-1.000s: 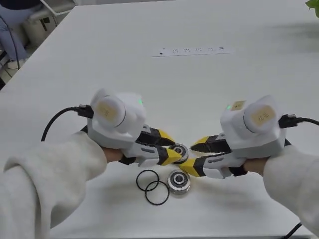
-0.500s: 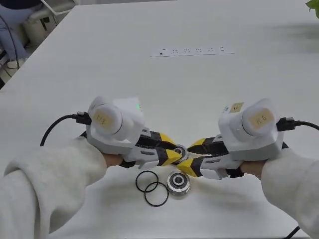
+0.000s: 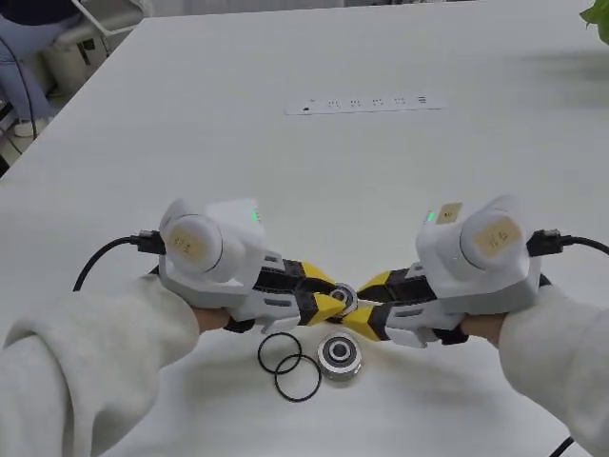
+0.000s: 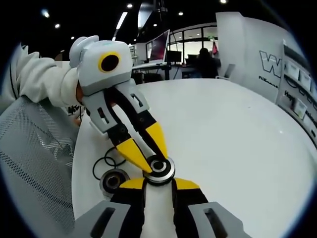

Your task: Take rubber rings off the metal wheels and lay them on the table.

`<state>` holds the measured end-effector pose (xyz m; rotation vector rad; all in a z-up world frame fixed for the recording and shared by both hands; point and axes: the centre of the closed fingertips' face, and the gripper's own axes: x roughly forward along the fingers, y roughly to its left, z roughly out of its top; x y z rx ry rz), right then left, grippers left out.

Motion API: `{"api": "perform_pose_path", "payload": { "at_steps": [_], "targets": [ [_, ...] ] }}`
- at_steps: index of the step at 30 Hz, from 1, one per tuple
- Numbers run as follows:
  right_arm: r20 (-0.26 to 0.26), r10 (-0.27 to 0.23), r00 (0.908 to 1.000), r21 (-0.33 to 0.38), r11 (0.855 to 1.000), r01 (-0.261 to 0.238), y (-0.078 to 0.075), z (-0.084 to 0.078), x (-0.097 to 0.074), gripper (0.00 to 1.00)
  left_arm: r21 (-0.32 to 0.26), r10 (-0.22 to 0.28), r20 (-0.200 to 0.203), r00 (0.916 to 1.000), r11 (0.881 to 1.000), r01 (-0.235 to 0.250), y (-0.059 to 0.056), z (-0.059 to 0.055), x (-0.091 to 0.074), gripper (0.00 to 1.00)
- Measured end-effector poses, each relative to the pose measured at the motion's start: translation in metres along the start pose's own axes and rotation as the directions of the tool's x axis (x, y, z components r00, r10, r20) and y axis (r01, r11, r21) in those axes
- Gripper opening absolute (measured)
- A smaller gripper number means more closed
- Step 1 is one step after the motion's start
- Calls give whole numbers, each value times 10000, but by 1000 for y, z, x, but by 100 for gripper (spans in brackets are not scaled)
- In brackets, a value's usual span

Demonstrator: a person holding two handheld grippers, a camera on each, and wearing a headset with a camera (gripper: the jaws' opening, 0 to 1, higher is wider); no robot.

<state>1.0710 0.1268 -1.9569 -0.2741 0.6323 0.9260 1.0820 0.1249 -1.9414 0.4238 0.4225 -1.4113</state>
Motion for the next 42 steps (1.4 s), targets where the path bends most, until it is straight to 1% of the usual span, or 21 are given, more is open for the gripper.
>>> {"api": "perform_pose_path", "payload": {
  "at_steps": [6, 8, 21, 24, 26, 27, 28, 29, 31, 32, 34, 35, 38, 42],
  "targets": [
    [-95, 57, 9999, -112, 9999, -58, 0, -1, -1, 16, -27, 1, 7, 10000, 10000, -1, 0, 0, 0, 7],
    [-139, 62, 9999, -43, 10000, -62, -1, -1, -1, 15, -44, 1, 1, 10000, 10000, -1, 0, 0, -1, 7],
    [-249, 24, 9997, -489, 9988, -36, 0, -1, -1, 15, -32, 42, -35, 10000, 10000, -42, 0, 1, -1, 7],
    [-187, -15, 9998, -402, 9992, 7, 0, -1, -1, 16, -35, 51, -37, 10000, 10000, -51, 0, 0, -2, 7],
    [-105, -139, 9998, 68, 9999, 139, -3, -1, 0, 18, -42, 57, -38, 10000, 10000, -57, 0, 0, -2, 7],
    [215, -132, 9997, 477, 9988, 122, -3, 3, 1, 22, -43, 60, -36, 10000, 10000, -60, 0, 0, -2, 7],
    [276, -105, 9996, 591, 9982, 89, -3, 4, 2, 25, -37, 44, -21, 10000, 10000, -44, 0, 1, -1, 7],
    [178, -134, 9998, 482, 9988, 125, -3, 3, 2, 26, -10, 22, -13, 10000, 10000, -22, -1, 1, -1, 7],
    [-35, -150, 9999, -138, 9998, 150, 0, 2, 4, 25, 53, 5, -3, 10000, 10000, -5, -2, 1, 0, 7],
    [-108, -35, 9999, -243, 9997, 32, 3, 1, 5, 23, 49, 4, 0, 10000, 10000, -4, -3, 2, 0, 7],
    [-67, -116, 9999, -186, 9998, 115, 0, 2, 3, 22, 65, -7, 6, 10000, 10000, 7, -3, 2, 0, 7],
    [-85, -49, 10000, -44, 10000, 48, 0, 2, 2, 22, 67, -9, 8, 10000, 10000, 9, -3, 2, 0, 7],
    [-87, -26, 10000, -133, 9999, 24, 0, 1, 1, 21, 82, -13, 11, 10000, 10000, 13, -4, 2, 0, 7],
    [-155, 70, 9999, -29, 10000, -71, 0, -1, -1, 19, 82, -21, 24, 10000, 10000, 21, -4, 2, 0, 7]
  ]
}}
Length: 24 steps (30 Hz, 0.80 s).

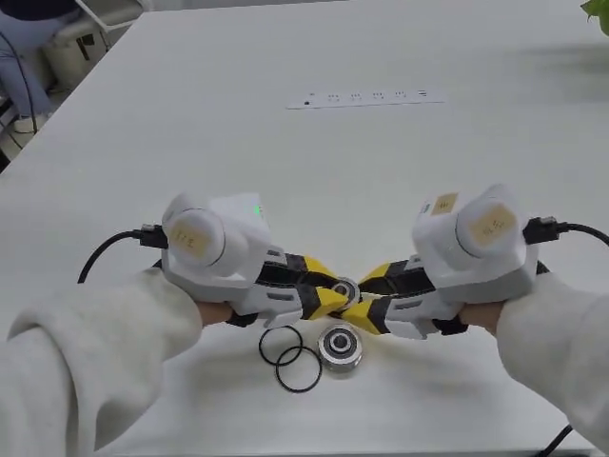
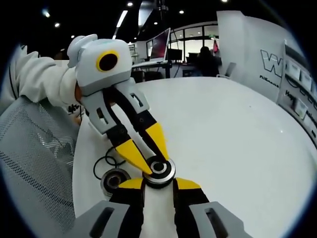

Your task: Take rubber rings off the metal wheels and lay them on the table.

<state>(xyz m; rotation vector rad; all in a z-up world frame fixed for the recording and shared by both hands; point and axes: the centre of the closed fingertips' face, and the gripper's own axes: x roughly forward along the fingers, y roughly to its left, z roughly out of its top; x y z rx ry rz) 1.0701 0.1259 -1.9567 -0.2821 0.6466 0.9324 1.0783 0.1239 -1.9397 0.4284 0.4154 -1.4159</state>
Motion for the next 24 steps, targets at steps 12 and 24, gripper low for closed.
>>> {"api": "perform_pose_path", "payload": {
  "at_steps": [12, 24],
  "targets": [
    [-245, 2, 9997, 111, 9999, 0, -1, -6, -1, 2, -140, 86, 12, 10000, 9999, -85, 3, -1, -1, 7],
    [-375, -411, 9985, 882, 9951, 442, -10, -7, -4, 0, -149, 112, -11, 9999, 9998, -113, 3, -1, -1, 7]
  ]
}}
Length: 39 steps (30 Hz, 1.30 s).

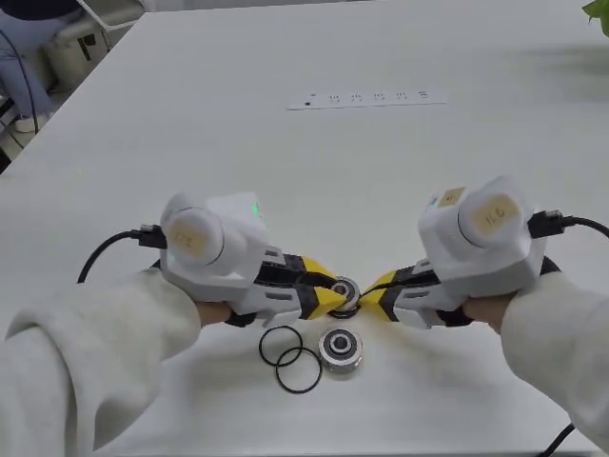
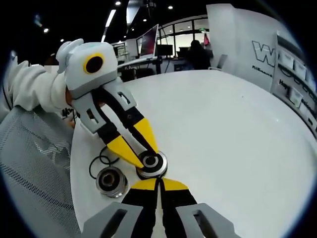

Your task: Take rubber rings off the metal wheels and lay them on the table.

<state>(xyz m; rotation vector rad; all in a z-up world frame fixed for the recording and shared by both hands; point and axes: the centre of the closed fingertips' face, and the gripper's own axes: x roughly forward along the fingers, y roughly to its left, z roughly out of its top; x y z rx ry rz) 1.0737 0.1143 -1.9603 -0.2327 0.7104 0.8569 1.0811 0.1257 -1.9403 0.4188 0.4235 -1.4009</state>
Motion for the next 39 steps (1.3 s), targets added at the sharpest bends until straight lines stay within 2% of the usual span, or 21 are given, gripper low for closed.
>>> {"api": "perform_pose_path", "payload": {
  "at_steps": [7, 11, 15, 17, 18, 21, 24, 28, 39],
  "targets": [
    [79, -185, 9998, 376, 9991, 182, -5, 2, -3, 0, 7, 11, 19, 10000, 10000, -11, 0, 1, 0, 7],
    [217, -144, 9997, 1169, 9931, 118, -5, 4, -5, 0, 6, 28, 30, 10000, 10000, -28, -1, 1, 0, 7],
    [340, -128, 9993, 1557, 9878, 74, -6, 7, -7, 0, 4, 53, 24, 10000, 10000, -53, 0, 1, 0, 7],
    [709, -39, 9975, 1821, 9832, -91, -3, 14, -9, 0, 7, 58, 17, 10000, 10000, -58, 0, 1, 0, 7],
    [516, -62, 9986, 1945, 9809, -40, -3, 12, -9, 0, 3, 67, 14, 10000, 10000, -67, 0, 1, 0, 7],
    [532, -100, 9985, 1845, 9828, 0, -2, 12, -9, 0, -10, 77, 22, 10000, 10000, -77, 0, 1, 0, 7],
    [584, -52, 9983, 2162, 9763, -75, 1, 14, -8, 0, -38, 96, 34, 9999, 9999, -96, 0, 1, 0, 7],
    [390, -182, 9991, 1800, 9836, 109, 1, 14, -8, 0, -31, 106, 37, 9999, 9999, -106, 0, 0, -1, 7],
    [483, -52, 9988, 1948, 9808, -43, 5, 19, -8, 0, -23, 115, 57, 9999, 9999, -115, 1, 0, 0, 7]
  ]
}}
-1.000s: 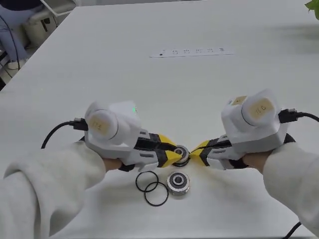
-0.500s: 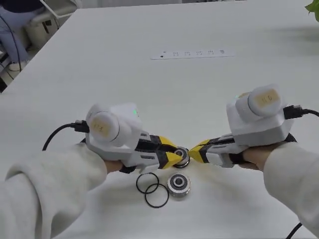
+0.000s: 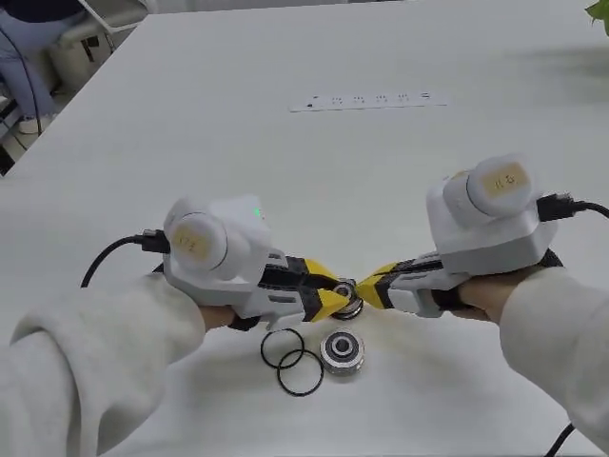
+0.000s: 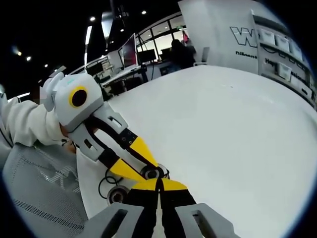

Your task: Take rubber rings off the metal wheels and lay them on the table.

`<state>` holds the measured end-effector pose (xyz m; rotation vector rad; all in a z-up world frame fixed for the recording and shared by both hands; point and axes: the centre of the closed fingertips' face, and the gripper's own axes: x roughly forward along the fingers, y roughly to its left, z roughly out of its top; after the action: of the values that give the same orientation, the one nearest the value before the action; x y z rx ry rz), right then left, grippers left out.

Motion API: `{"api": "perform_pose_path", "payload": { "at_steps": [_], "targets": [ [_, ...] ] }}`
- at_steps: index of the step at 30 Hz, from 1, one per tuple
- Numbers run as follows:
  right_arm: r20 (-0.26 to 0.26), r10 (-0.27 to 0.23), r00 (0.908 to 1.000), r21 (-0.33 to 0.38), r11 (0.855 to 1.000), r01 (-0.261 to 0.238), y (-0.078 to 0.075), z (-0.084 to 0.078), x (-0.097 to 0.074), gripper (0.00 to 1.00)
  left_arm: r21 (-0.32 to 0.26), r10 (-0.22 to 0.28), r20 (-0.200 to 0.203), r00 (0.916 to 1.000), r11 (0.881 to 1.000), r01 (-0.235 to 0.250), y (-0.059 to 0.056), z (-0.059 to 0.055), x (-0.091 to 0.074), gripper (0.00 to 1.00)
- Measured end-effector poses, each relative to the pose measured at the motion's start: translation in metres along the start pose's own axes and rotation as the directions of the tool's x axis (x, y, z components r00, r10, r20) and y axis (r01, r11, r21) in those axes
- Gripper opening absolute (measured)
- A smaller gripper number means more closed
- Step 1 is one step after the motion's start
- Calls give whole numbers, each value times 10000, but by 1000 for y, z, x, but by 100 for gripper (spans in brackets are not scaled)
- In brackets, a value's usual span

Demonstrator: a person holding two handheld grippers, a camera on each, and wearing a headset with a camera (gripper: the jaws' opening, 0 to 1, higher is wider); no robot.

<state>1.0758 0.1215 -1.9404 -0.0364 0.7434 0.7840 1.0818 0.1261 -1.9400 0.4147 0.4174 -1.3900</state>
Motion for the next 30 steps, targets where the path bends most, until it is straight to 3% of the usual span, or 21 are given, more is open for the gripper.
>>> {"api": "perform_pose_path", "payload": {
  "at_steps": [6, 8, 10, 11, 12, 13, 15, 28, 30],
  "targets": [
    [86, 136, 9999, 10, 9999, -137, 3, 2, 1, 0, -11, -3, 21, 10000, 10000, 3, 0, 0, 0, 7],
    [261, 468, 9986, 0, 9989, -469, 11, 6, 1, 0, -16, 1, 25, 10000, 10000, -1, 0, 0, 0, 7],
    [1334, 833, 9876, 256, 9958, -875, 20, 29, 0, 0, -15, 1, 33, 10000, 10000, -1, 0, 0, 0, 7],
    [835, 598, 9947, 159, 9980, -614, 16, 24, -1, 0, -28, 8, 34, 10000, 10000, -8, 0, 0, 0, 7],
    [545, 55, 9985, -394, 9992, -34, 7, 19, 0, 0, -36, 8, 38, 10000, 10000, -8, 0, 0, 0, 7],
    [590, 49, 9982, -551, 9985, -16, 7, 18, 0, 0, -50, 11, 39, 10000, 10000, -11, 0, 0, 0, 7],
    [382, 316, 9988, -124, 9994, -312, 9, 10, 3, 0, -68, 17, 41, 10000, 10000, -17, 0, 1, 0, 7],
    [201, 93, 9998, 172, 9998, -97, 0, 2, 2, 0, -164, 91, -17, 10000, 9998, -91, -1, 1, 1, 8],
    [258, 84, 9996, 295, 9995, -92, 0, 3, 1, 0, -386, -88, -92, 9999, 9992, 85, -3, 2, 1, 10]
  ]
}}
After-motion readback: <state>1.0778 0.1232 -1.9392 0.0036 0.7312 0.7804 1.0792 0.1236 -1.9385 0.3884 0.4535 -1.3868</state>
